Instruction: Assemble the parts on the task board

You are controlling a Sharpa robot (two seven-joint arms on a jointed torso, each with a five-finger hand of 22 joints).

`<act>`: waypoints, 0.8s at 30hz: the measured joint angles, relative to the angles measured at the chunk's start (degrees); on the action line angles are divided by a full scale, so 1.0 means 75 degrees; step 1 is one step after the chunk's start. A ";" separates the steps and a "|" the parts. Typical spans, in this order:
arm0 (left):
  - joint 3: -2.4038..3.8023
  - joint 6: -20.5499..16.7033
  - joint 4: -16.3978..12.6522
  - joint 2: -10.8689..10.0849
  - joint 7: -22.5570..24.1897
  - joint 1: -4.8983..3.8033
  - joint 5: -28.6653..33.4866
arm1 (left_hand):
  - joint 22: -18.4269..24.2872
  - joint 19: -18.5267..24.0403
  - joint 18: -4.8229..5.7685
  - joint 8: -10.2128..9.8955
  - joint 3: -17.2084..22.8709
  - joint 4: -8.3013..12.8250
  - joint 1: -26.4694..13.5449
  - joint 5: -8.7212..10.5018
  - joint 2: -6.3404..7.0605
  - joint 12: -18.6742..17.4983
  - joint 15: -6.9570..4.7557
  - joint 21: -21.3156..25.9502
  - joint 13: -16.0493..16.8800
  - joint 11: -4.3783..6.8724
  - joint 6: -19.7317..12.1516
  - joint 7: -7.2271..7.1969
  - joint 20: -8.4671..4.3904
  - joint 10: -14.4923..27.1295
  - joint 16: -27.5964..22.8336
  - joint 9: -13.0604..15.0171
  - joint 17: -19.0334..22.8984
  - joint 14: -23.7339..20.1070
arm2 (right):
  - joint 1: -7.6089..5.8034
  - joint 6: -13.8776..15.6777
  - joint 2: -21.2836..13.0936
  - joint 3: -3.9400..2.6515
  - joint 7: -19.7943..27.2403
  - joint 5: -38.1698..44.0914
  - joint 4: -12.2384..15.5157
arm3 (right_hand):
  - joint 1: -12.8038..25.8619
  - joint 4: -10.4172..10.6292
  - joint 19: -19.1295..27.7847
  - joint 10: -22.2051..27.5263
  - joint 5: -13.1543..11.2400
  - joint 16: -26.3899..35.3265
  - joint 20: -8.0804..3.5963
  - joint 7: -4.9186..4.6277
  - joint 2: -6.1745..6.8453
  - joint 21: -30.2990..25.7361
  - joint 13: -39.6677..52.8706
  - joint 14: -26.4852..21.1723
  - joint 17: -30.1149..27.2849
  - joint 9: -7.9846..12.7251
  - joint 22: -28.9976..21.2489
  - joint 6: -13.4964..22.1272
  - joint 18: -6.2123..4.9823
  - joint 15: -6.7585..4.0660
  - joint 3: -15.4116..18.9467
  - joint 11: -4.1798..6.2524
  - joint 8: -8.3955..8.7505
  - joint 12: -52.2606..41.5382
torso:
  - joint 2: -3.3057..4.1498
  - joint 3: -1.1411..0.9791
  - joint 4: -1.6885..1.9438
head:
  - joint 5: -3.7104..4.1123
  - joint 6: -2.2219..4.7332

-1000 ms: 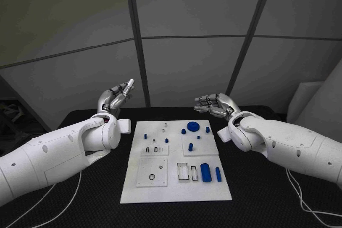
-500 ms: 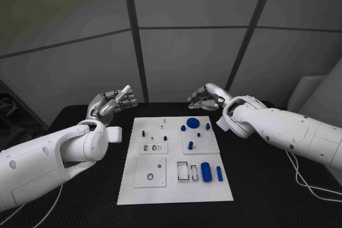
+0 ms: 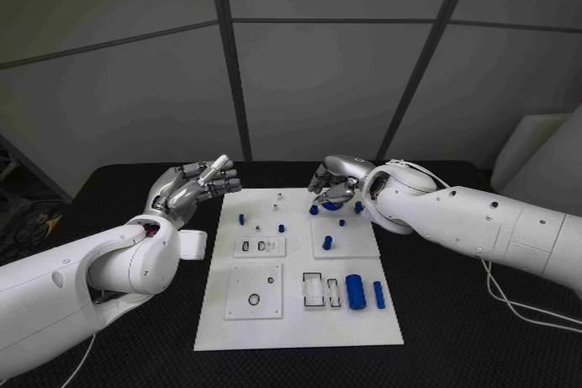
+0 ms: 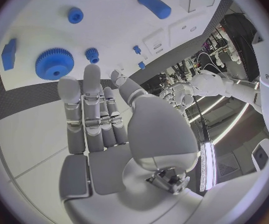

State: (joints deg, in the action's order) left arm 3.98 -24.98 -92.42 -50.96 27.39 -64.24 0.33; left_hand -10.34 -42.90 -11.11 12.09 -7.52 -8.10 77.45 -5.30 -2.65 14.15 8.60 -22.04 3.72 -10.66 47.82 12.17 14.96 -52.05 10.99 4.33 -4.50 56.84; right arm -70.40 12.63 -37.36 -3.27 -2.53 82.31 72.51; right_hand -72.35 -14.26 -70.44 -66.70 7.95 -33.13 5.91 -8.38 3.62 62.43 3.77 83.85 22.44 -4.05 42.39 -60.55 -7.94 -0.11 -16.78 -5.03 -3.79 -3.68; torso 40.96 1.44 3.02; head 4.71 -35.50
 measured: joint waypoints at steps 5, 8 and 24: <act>0.0000 0.0022 -0.0090 -0.0011 -0.0020 0.0001 -0.0053 | 0.0000 -0.0028 0.0000 0.0000 -0.0018 0.0018 0.0000 0.0000 0.0000 -0.0017 0.0000 -0.0024 0.0000 0.0000 0.0000 0.0000 -0.0028 0.0000 -0.0029 -0.0011 0.0015 0.0000 | -0.0023 -0.0200 0.0020 -0.0001 -0.0197 0.0411 0.0036 | 0.0039 0.0082 -0.0567 0.0039 0.0000 -0.1990 0.0033 0.0000 0.0039 0.1220 0.0011 0.0018 0.1907 0.0000 0.1760 0.0000 0.0177 0.0019 -0.0085 -0.0039 0.0003 0.0000 | 0.0116 0.0014 0.0052 | 0.0056 0.0010; 0.0001 0.0024 -0.0131 -0.0032 -0.0026 0.0002 -0.0071 | 0.0000 -0.0028 0.0000 0.0000 -0.0018 0.0018 0.0000 0.0000 0.0000 -0.0017 0.0000 -0.0024 0.0000 0.0000 0.0000 0.0000 -0.0028 0.0000 -0.0029 -0.0014 0.0015 0.0000 | -0.0024 -0.0301 0.0020 -0.0001 -0.0276 0.0557 0.0074 | 0.0039 0.0147 -0.0706 0.0106 0.0000 -0.2693 0.0058 0.0000 0.0039 0.1597 0.0015 0.0028 0.2612 0.0000 0.2307 0.0000 0.0295 0.0029 -0.0105 -0.0052 0.0003 0.0000 | 0.0160 0.0014 0.0069 | 0.0078 0.0018; 0.0007 0.0027 -0.0217 -0.0124 -0.0043 -0.0001 -0.0107 | 0.0001 -0.0055 0.0000 0.0000 -0.0039 0.0039 0.0000 0.0000 0.0000 -0.0059 0.0000 -0.0024 0.0001 -0.0001 0.0000 0.0000 0.0000 0.0001 -0.0074 -0.0013 0.0028 0.0000 | -0.0033 -0.0676 0.0066 -0.0003 -0.0510 0.0986 0.0065 | 0.0034 0.0272 -0.1152 0.0105 0.0000 -0.4081 0.0099 -0.0027 0.0034 0.2358 0.0014 0.0027 0.4011 -0.0017 0.3589 -0.0026 0.0412 0.0029 -0.0255 -0.0052 0.0002 0.0000 | 0.0269 0.0013 0.0100 | 0.0081 0.0032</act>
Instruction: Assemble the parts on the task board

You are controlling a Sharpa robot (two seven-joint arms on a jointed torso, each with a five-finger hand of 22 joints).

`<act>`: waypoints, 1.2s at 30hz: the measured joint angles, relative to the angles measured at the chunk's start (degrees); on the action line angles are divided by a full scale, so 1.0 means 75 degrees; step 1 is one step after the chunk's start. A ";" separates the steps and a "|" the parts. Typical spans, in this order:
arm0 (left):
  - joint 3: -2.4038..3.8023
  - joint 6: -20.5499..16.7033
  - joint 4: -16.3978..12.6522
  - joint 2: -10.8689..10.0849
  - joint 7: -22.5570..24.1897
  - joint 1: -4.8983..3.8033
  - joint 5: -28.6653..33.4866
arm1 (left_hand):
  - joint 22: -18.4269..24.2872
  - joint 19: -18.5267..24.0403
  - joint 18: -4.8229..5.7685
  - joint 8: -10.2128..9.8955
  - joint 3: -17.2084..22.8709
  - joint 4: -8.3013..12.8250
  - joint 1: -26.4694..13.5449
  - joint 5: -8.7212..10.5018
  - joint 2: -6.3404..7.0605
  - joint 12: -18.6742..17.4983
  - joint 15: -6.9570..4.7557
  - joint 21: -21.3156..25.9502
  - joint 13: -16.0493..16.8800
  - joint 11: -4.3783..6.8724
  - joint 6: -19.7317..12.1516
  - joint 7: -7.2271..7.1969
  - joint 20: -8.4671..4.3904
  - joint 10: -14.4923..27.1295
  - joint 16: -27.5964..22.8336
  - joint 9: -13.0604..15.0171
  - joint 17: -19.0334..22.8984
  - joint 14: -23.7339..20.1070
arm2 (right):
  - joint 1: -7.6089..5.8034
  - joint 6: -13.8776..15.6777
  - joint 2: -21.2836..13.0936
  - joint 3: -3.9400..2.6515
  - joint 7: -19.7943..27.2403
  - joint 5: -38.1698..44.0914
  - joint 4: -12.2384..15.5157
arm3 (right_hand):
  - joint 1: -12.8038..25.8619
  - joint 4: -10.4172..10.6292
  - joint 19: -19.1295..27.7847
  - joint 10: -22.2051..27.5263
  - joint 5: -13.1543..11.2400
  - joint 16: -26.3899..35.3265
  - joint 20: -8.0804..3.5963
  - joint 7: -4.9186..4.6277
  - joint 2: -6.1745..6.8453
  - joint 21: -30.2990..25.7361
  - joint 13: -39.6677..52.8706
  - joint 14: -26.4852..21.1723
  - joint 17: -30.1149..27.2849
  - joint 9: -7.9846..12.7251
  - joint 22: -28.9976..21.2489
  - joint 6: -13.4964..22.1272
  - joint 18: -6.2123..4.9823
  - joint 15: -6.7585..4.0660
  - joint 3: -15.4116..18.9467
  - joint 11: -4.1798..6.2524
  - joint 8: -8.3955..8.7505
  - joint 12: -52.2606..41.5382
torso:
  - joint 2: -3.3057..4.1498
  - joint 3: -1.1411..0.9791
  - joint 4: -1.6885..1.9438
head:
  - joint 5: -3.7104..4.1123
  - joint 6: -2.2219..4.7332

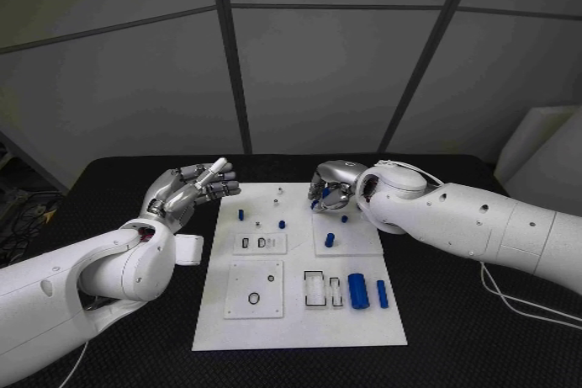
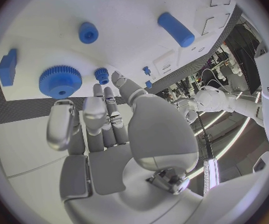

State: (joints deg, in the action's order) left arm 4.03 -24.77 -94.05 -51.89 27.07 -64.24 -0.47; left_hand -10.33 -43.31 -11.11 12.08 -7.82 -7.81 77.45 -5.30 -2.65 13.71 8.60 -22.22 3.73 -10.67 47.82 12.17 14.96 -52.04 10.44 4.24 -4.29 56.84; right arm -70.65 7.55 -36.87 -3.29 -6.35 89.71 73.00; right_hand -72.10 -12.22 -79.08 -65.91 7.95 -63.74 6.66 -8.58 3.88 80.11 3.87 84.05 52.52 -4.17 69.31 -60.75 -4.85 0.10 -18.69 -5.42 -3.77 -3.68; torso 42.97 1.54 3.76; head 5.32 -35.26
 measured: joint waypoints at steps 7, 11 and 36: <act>0.0000 0.0019 -0.0014 -0.0016 -0.0022 0.0000 -0.0005 | 0.0000 0.0000 0.0000 0.0000 -0.0022 0.0021 0.0000 0.0000 0.0000 0.0000 0.0000 0.0000 -0.0005 0.0000 0.0000 0.0000 0.0000 0.0000 0.0000 -0.0017 0.0009 0.0000 | 0.0000 -0.0121 0.0051 0.0000 -0.0063 0.0109 -0.0086 | -0.0055 0.0031 -0.0053 0.0000 0.0000 -0.0178 -0.0002 0.0000 -0.0055 0.0126 0.0000 -0.0029 0.0171 0.0001 0.0175 0.0000 0.0066 0.0029 -0.0140 0.0000 0.0000 0.0000 | 0.0023 -0.0007 0.0008 | 0.0004 0.0040; 0.0000 0.0028 -0.0014 -0.0034 -0.0036 0.0000 -0.0007 | 0.0000 0.0000 0.0000 0.0000 -0.0043 0.0043 0.0000 0.0000 0.0000 -0.0039 0.0000 0.0000 -0.0007 -0.0001 0.0000 0.0000 0.0000 0.0000 -0.0038 -0.0017 0.0016 0.0000 | 0.0000 -0.0166 0.0066 0.0000 -0.0087 0.0145 -0.0126 | -0.0136 0.0052 -0.0146 -0.0004 0.0000 -0.0338 -0.0016 0.0017 -0.0136 0.0235 0.0000 -0.0029 0.0331 -0.0012 0.0357 -0.0067 0.0119 0.0029 -0.0251 0.0003 0.0000 0.0000 | 0.0035 -0.0009 0.0008 | 0.0001 0.0045; 0.0000 0.0089 -0.0036 -0.0094 -0.0103 -0.0001 -0.0015 | 0.0008 0.0001 -0.0001 -0.0033 -0.0064 0.0063 0.0000 0.0000 0.0000 -0.0039 0.0000 0.0000 -0.0005 -0.0001 -0.0001 0.0000 0.0001 0.0001 -0.0065 -0.0023 0.0023 0.0000 | -0.0003 0.0551 0.0126 -0.0001 -0.0099 0.0356 0.0017 | -0.0430 -0.0087 -0.0474 -0.0618 -0.0046 -0.0732 -0.0099 0.0135 -0.0392 0.0615 0.0053 0.0000 0.0650 -0.0149 0.0751 -0.0574 0.0238 -0.0001 -0.0784 0.0204 -0.0070 0.0016 | 0.0085 -0.0015 -0.0004 | -0.0023 0.0038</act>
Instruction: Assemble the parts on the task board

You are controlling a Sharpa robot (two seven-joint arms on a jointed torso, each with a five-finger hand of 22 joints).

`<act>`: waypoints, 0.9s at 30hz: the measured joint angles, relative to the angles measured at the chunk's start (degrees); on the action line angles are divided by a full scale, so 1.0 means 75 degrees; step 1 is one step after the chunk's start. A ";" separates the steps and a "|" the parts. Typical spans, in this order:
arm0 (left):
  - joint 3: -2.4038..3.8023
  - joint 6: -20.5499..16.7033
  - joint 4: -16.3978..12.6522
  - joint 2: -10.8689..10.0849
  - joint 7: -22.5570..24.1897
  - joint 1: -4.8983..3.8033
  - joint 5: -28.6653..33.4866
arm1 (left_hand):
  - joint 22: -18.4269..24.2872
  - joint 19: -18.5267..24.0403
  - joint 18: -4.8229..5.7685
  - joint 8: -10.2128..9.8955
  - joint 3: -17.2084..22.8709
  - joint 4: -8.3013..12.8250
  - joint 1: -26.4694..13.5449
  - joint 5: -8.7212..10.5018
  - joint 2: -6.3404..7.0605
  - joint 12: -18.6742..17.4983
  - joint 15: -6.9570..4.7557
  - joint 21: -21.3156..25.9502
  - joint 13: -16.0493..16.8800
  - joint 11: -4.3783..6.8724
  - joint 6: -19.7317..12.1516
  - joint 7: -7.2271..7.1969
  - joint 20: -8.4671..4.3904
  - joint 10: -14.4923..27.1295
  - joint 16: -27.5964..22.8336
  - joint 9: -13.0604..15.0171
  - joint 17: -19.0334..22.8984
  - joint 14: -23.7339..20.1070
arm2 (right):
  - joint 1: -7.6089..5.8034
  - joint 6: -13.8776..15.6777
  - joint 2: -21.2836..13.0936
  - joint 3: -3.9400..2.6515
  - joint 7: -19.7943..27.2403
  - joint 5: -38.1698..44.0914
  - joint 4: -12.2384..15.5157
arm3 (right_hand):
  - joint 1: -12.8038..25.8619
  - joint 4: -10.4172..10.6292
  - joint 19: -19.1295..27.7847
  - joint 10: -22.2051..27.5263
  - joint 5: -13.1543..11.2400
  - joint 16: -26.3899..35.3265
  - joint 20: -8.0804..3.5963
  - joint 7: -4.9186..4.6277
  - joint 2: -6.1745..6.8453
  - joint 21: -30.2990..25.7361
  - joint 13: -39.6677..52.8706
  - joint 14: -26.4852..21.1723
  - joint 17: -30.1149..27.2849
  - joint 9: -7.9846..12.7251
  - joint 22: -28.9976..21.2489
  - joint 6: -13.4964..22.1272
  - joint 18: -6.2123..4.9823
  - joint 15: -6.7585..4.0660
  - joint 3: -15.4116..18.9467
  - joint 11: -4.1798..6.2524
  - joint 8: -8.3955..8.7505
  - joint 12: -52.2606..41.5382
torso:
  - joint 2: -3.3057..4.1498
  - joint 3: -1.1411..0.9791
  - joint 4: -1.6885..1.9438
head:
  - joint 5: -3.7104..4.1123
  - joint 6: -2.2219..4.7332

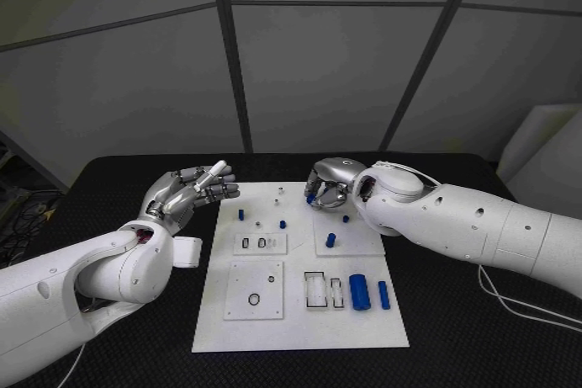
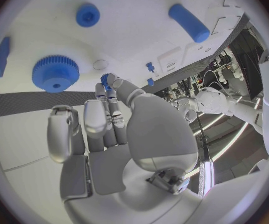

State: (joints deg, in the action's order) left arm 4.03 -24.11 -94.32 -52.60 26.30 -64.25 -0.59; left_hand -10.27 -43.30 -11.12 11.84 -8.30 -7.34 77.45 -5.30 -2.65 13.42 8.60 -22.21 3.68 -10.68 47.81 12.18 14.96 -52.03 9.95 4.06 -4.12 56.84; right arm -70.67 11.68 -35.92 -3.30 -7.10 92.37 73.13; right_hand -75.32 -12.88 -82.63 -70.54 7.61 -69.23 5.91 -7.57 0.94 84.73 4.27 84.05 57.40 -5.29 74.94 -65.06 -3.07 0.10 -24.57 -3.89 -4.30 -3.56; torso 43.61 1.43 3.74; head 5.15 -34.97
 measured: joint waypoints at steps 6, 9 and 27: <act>0.0000 0.0017 0.0008 0.0000 -0.0012 0.0000 -0.0001 | 0.0000 0.0000 0.0000 0.0000 0.0000 0.0000 0.0000 0.0000 0.0000 0.0000 0.0000 0.0000 0.0000 0.0000 0.0000 0.0000 0.0000 0.0000 0.0000 0.0000 -0.0001 0.0000 | -0.0045 0.0517 0.0335 -0.0002 0.0033 -0.0037 -0.0341 | 0.0024 0.0000 0.0000 0.0000 -0.0001 0.0000 0.0000 0.0000 -0.0022 0.0005 0.0001 0.0000 0.0005 0.0000 -0.0001 0.0000 -0.0001 0.0000 0.0000 0.0000 0.0002 -0.0001 | 0.0010 0.0006 0.0009 | -0.0007 0.0047; 0.0000 0.0025 0.0010 0.0009 -0.0016 -0.0001 -0.0002 | 0.0000 0.0000 0.0000 0.0000 0.0000 0.0000 0.0000 0.0000 0.0000 0.0000 0.0000 0.0000 0.0001 0.0000 0.0000 0.0000 0.0000 0.0000 0.0001 0.0001 0.0000 0.0000 | -0.0077 0.0683 0.0577 -0.0004 0.0043 -0.0052 -0.0616 | 0.0024 0.0000 0.0000 0.0001 -0.0001 0.0000 0.0000 0.0000 -0.0021 0.0029 0.0001 0.0000 0.0016 0.0001 -0.0001 0.0000 -0.0001 0.0000 0.0000 0.0000 0.0004 -0.0001 | 0.0016 0.0011 0.0022 | -0.0007 0.0058; 0.0005 0.0038 -0.0081 0.0006 -0.0050 -0.0033 -0.0003 | -0.0001 0.0000 0.0000 0.0000 0.0000 -0.0001 0.0000 0.0000 0.0000 -0.0048 0.0000 0.0000 0.0001 0.0000 0.0000 0.0000 0.0000 0.0000 0.0001 0.0001 0.0005 0.0000 | -0.0138 0.0890 0.1593 -0.0004 0.0200 -0.0153 -0.1697 | 0.0023 0.0022 -0.0056 0.0001 -0.0002 -0.0043 0.0003 0.0001 -0.0019 0.0060 -0.0001 -0.0029 0.0033 -0.0011 -0.0002 0.0004 -0.0002 -0.0029 -0.0021 0.0000 0.0029 0.0002 | 0.0078 0.0040 0.0067 | -0.0014 0.0048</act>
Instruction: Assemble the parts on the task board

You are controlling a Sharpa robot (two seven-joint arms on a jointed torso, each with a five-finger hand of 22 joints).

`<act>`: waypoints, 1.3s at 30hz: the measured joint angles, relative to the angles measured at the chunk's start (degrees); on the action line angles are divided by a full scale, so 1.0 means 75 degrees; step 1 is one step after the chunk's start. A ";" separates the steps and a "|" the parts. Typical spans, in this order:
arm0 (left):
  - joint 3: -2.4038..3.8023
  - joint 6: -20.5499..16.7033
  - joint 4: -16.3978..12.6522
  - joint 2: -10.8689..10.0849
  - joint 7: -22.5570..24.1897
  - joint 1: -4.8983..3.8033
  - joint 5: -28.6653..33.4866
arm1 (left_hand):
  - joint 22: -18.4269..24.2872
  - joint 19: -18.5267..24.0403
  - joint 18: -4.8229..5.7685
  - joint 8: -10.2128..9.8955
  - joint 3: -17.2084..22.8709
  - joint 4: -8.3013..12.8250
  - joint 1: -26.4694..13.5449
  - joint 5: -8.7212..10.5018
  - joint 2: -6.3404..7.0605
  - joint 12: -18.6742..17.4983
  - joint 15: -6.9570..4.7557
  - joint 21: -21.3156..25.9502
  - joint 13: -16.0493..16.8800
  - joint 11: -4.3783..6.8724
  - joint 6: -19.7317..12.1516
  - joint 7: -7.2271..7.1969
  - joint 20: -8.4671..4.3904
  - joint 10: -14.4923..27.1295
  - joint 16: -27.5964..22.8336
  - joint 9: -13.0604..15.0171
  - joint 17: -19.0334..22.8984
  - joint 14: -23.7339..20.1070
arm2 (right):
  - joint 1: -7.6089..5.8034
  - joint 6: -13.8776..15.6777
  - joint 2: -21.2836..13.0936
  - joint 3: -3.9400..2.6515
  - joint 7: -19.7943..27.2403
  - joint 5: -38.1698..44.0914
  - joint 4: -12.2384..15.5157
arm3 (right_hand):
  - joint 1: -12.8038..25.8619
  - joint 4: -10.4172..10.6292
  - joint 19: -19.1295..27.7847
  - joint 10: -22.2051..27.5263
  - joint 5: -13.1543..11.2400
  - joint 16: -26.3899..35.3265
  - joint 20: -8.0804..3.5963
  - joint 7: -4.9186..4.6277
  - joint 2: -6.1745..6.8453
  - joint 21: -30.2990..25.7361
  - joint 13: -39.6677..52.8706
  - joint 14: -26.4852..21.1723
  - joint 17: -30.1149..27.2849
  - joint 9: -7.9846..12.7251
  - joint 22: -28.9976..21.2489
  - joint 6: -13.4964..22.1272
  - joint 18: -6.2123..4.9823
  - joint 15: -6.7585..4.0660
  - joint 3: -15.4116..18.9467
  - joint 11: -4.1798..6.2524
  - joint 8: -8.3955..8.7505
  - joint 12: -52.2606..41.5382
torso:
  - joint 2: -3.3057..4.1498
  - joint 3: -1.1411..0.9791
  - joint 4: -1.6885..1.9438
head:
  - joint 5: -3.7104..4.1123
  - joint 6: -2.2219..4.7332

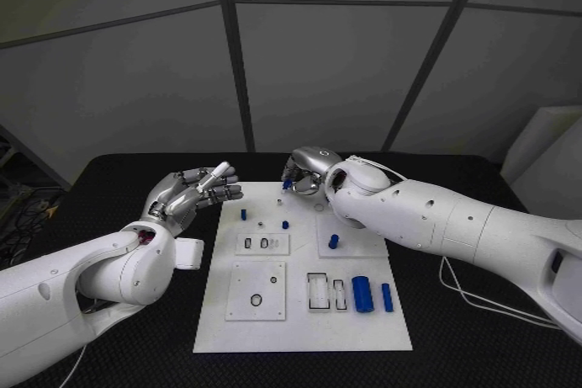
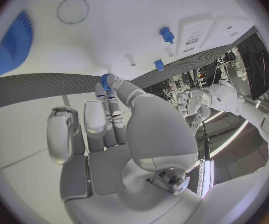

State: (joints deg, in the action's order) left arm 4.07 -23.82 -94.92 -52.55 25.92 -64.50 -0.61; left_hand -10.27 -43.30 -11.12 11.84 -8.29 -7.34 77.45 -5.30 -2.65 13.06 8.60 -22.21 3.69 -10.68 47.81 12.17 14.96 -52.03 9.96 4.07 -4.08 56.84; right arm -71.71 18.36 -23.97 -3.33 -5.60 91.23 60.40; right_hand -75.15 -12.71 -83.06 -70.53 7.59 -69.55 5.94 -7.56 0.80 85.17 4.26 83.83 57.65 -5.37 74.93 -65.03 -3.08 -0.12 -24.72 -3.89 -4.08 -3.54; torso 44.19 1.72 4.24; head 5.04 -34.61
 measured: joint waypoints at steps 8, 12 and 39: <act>0.0002 0.0002 -0.0026 -0.0017 -0.0018 -0.0033 -0.0001 | 0.0000 0.0000 0.0000 0.0000 0.0000 0.0000 0.0000 0.0000 0.0000 0.0000 0.0000 0.0000 0.0000 0.0000 0.0000 0.0000 0.0000 0.0000 -0.0026 -0.0006 0.0000 0.0000 | -0.0008 -0.0152 0.0098 0.0000 0.0028 -0.0016 -0.0114 | 0.0043 0.0021 0.0000 0.0000 0.0000 0.0000 0.0000 0.0009 0.0021 0.0000 -0.0006 0.0000 0.0010 0.0000 0.0000 0.0010 0.0000 0.0000 -0.0021 0.0000 0.0014 0.0001 | 0.0016 0.0012 0.0012 | -0.0006 -0.0017; 0.0002 0.0004 -0.0034 -0.0022 -0.0027 -0.0045 -0.0002 | 0.0008 0.0000 0.0000 0.0000 -0.0021 0.0021 0.0000 0.0000 0.0000 0.0000 0.0000 0.0000 0.0000 0.0000 0.0000 0.0000 0.0000 0.0000 -0.0026 -0.0006 -0.0001 0.0000 | -0.0016 -0.0226 0.0138 -0.0002 0.0033 -0.0022 -0.0147 | 0.0104 0.0021 0.0000 0.0001 -0.0001 0.0000 0.0000 0.0010 0.0041 0.0000 -0.0009 0.0000 0.0009 -0.0004 -0.0001 0.0011 -0.0001 0.0000 -0.0021 0.0000 0.0019 0.0001 | 0.0022 0.0014 0.0022 | -0.0007 -0.0023; 0.0002 0.0006 -0.0036 -0.0088 -0.0058 -0.0082 -0.0003 | 0.0014 0.0000 0.0000 0.0000 -0.0042 0.0042 0.0000 0.0000 0.0000 0.0000 0.0000 0.0000 0.0000 0.0000 0.0000 0.0000 0.0000 0.0000 -0.0061 -0.0011 0.0004 0.0000 | -0.0025 -0.0222 -0.0336 0.0003 0.0002 -0.0069 0.0412 | -0.0032 0.0413 0.1783 0.2188 -0.0065 0.2077 0.0342 -0.0506 0.0675 -0.1687 -0.0044 -0.0513 -0.2680 0.0192 -0.2732 0.1685 -0.0482 0.0303 0.0718 -0.0528 0.0041 -0.0107 | 0.0031 0.0023 0.0042 | -0.0012 0.0001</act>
State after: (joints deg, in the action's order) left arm 4.09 -23.77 -95.20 -53.21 25.49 -65.11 -0.64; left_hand -10.17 -43.30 -11.13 11.84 -8.61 -7.02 77.45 -5.30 -2.65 13.06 8.60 -22.21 3.70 -10.68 47.81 12.17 14.96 -52.02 9.50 3.98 -4.05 56.84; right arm -71.90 16.70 -26.49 -3.31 -5.58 90.71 63.49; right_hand -75.39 -9.61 -69.68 -54.12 7.11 -53.97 8.50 -11.35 5.86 72.52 3.93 79.99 37.55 -3.93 54.44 -52.38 -6.70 2.16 -19.34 -7.85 -3.77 -4.35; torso 44.42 1.90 4.55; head 4.95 -34.60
